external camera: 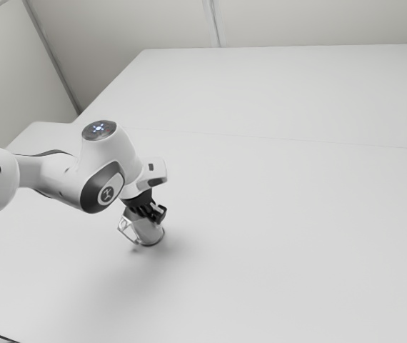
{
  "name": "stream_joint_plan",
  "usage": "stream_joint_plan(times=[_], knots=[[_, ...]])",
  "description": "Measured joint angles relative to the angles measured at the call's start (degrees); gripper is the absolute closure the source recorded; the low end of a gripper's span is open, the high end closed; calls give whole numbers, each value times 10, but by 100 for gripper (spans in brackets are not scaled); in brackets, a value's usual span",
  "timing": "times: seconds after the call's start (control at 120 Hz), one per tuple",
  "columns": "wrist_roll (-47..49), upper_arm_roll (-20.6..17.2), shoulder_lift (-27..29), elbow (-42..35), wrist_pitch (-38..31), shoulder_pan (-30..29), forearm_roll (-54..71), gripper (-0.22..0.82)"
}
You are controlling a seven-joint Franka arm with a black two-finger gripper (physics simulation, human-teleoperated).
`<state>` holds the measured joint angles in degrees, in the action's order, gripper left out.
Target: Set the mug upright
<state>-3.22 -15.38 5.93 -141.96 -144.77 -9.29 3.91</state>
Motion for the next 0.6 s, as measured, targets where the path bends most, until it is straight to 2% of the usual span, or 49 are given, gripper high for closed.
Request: stream_joint_plan(times=[0.133, 0.342, 0.6], knots=[[7, 0, 5, 3, 0, 1, -2, 36], [15, 0, 18, 37, 20, 0, -5, 17], [23, -1, 5, 159, 154, 6, -23, 5]])
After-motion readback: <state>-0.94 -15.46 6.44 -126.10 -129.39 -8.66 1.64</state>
